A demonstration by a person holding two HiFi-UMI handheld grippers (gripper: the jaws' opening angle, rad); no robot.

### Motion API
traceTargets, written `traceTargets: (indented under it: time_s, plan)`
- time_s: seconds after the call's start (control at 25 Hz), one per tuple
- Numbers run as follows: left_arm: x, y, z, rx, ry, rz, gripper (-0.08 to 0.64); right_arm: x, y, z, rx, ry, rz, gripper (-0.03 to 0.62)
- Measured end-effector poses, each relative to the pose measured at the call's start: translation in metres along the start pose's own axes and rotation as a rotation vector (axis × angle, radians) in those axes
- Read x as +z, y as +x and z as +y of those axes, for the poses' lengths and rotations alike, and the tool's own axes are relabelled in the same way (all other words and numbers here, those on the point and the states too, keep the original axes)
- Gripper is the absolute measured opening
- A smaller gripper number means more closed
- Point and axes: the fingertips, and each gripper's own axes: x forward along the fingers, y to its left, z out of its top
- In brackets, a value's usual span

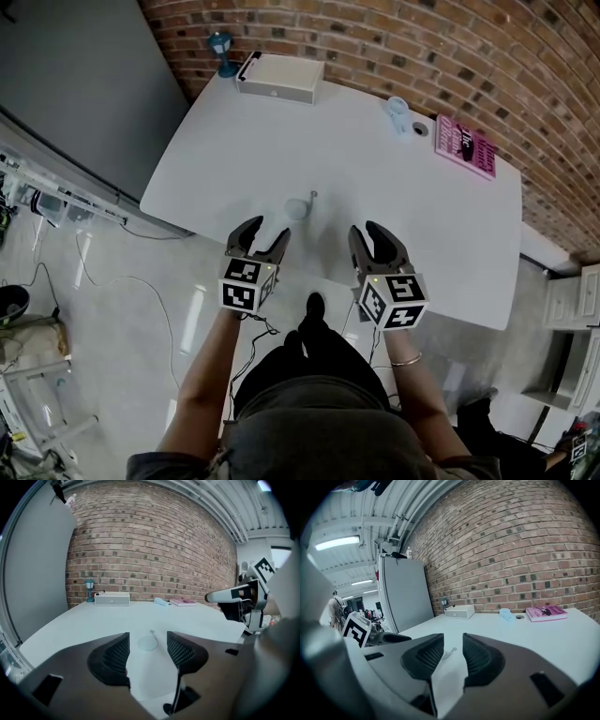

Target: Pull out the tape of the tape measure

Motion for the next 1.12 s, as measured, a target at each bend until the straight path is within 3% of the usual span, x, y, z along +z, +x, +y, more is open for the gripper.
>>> traceTargets:
  time_s: [0.68,1.12]
  plan:
    - [-0.02,0.056,-0.006,-0.109,0.14,0.168,0.252,-0.01,0.015,-0.022,-0.018,0.037,0.041,0.112]
    - [-0.037,0.08,-0.005,-0.147,0.157,0.256,0.262,-0.017,0.016,-0.037,-0.044,0.064,0.063,0.112]
